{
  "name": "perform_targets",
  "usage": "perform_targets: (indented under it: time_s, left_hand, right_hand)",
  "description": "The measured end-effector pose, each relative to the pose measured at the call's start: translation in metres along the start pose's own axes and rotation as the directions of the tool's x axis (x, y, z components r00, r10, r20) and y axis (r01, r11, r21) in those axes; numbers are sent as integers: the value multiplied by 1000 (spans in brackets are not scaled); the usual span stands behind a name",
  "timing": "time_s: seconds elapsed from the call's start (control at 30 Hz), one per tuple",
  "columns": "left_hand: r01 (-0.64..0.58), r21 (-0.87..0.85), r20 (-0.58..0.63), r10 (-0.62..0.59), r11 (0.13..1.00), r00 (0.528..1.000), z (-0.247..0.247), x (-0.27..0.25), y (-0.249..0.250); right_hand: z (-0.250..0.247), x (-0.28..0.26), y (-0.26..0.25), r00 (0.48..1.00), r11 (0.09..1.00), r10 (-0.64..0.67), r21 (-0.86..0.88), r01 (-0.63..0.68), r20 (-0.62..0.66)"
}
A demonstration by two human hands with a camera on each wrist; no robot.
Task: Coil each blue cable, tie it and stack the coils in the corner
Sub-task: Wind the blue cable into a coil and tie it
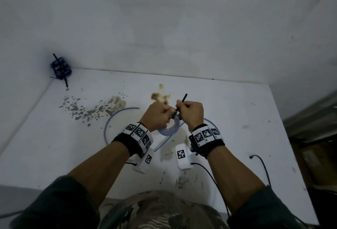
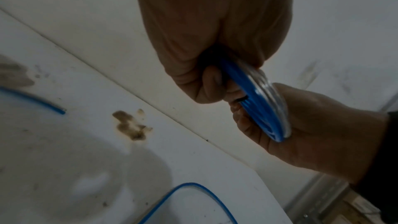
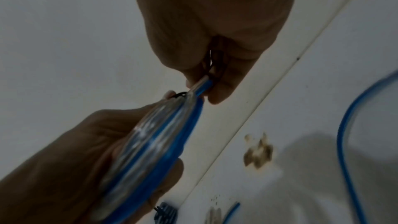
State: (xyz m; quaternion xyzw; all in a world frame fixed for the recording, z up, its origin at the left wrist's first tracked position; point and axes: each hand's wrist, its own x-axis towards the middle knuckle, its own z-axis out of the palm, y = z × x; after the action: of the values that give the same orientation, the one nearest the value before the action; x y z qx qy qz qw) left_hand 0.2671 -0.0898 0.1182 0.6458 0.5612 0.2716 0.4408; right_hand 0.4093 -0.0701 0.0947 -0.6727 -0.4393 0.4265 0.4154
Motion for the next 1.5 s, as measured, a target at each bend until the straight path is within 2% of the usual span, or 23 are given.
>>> perform_targets:
  time_s: [0.13, 0.2, 0.27, 0.37, 0.47, 0.53, 0.63, 0.7, 0.77, 0.87, 0.93, 1.0, 1.03, 1.07, 1.1, 1.13, 1.17, 1.2, 1.23, 1.27, 1.3, 1.37, 1.5]
  left_hand:
    - [9, 62, -30, -7, 998, 1000, -19, -8, -4]
    - [50, 55, -59, -46, 997, 997, -30, -15, -7]
    - [96, 23, -108, -93, 995, 990, -49, -24, -13]
    - [127, -80, -119, -136, 989, 984, -87, -39, -29]
    - [148, -174, -178, -179, 974, 968, -129, -50, -51]
    - [129, -55, -271, -139, 990, 952, -155, -51, -64]
    - [-7, 318, -342, 122, 948, 932, -187, -46, -89]
    - [-105, 461, -357, 293, 881, 887, -205, -43, -106]
    - [-185, 591, -358, 461, 785, 812, -225, -40, -121]
    - [-227, 756, -330, 658, 614, 677, -258, -32, -153]
    - [-235, 781, -354, 720, 579, 597, -283, -28, -174]
    - [-249, 776, -375, 742, 579, 556, -301, -25, -200]
    - [-263, 738, -400, 716, 622, 572, -308, -25, -211]
    - [-273, 645, -454, 646, 713, 614, -315, -26, -219]
    - [-265, 488, -514, 519, 832, 683, -322, -27, -224]
    - [-234, 274, -560, 353, 933, 750, -329, -27, -227]
    - [-188, 25, -585, 167, 982, 794, -337, -27, -227]
    - [-138, -244, -589, -34, 960, 807, -346, -24, -223]
    - [-88, -455, -562, -209, 886, 800, -355, -18, -218]
    - [-34, -563, -533, -332, 825, 778, -366, -11, -214]
    - [42, -540, -538, -383, 841, 751, -376, -3, -213]
    - [144, -439, -559, -395, 887, 729, -390, 12, -219]
    - [194, -568, -503, -524, 800, 687, -405, 34, -235]
  right_hand:
    - [25, -2, -8, 996, 996, 83, 40, -84, 33]
    - [39, -5, -13, 993, 993, 81, 74, -87, 86]
    - [53, -7, -22, 984, 998, -17, 61, 7, 176]
    - [71, -3, -41, 933, 980, -200, 41, 196, 298]
    - [91, -1, -63, 879, 966, -242, 21, 256, 410]
    - [106, -4, -77, 824, 966, -226, 8, 260, 519]
    - [127, -5, -111, 709, 988, -82, -35, 149, 701]
    - [148, -2, -134, 619, 991, 133, -125, -57, 774]
    - [179, 0, -149, 549, 944, 321, -209, -257, 772]
    - [234, 3, -151, 551, 883, 402, -150, -444, 732]
    - [270, 5, -149, 552, 855, 410, -95, -510, 726]
    - [303, 4, -151, 525, 835, 422, -91, -543, 739]
    - [318, 3, -153, 525, 835, 419, -87, -544, 741]
    - [331, 1, -156, 550, 854, 394, -72, -515, 736]
    - [344, 1, -156, 595, 894, 340, -53, -446, 729]
    - [354, 0, -156, 634, 937, 267, -42, -347, 726]
    - [363, 1, -155, 656, 970, 192, -38, -241, 730]
    - [370, 2, -153, 660, 989, 124, -42, -140, 741]
    - [378, 3, -151, 653, 997, 72, -48, -55, 754]
    - [386, 5, -149, 644, 998, 35, -56, 12, 764]
    - [394, 6, -145, 641, 996, 12, -65, 60, 768]
    - [409, 8, -140, 637, 991, 11, -95, 98, 771]
    - [430, 16, -132, 615, 995, 80, -102, 1, 784]
